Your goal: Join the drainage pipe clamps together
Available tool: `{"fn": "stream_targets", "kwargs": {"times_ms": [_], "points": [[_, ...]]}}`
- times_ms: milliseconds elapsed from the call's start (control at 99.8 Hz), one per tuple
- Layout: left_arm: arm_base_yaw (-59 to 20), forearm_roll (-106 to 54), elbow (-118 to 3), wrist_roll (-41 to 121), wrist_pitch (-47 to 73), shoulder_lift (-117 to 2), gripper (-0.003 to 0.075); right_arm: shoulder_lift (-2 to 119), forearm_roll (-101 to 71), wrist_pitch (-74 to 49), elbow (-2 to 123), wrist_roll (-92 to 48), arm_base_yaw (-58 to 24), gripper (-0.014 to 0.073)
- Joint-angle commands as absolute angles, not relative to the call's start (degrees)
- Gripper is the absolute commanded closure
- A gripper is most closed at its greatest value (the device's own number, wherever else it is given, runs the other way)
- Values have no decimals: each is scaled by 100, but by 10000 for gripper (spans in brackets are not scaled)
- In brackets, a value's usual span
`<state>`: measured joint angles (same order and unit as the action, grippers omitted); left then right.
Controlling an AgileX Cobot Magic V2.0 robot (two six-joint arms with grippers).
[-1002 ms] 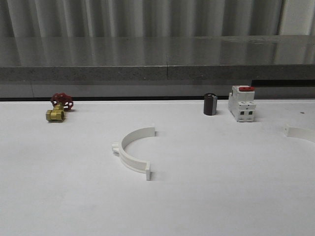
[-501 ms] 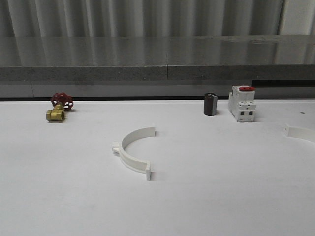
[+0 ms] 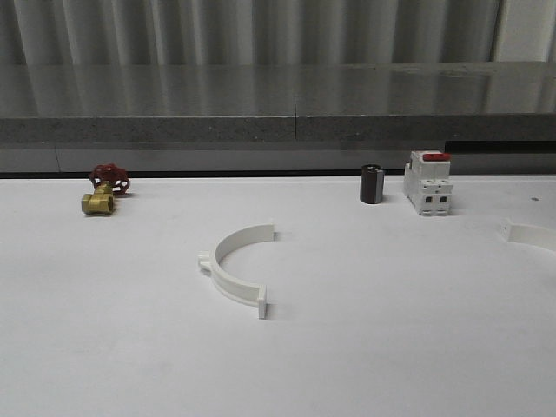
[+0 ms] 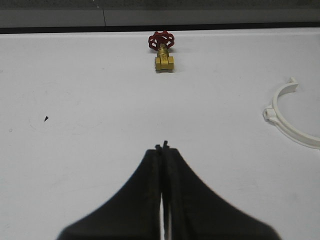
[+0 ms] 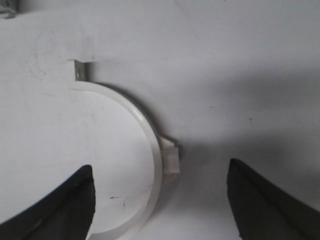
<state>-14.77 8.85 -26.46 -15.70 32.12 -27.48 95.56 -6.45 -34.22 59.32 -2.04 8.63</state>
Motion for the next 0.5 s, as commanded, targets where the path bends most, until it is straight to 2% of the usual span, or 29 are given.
{"fn": "stream_targets", "kwargs": {"times_ms": [0,421,491], "points": [[-1458,864,-2807,-1565,2818,-2754,740,9623,-674,-3198,6204,-396,893,41],[-1458,864,-2807,-1565,2818,-2754,740,10334,-674,-3186,6281,-411,893,42],[-1458,864,-2807,-1565,2818,-2754,740,10381,-674,-3192,6281,-411,893,64]]}}
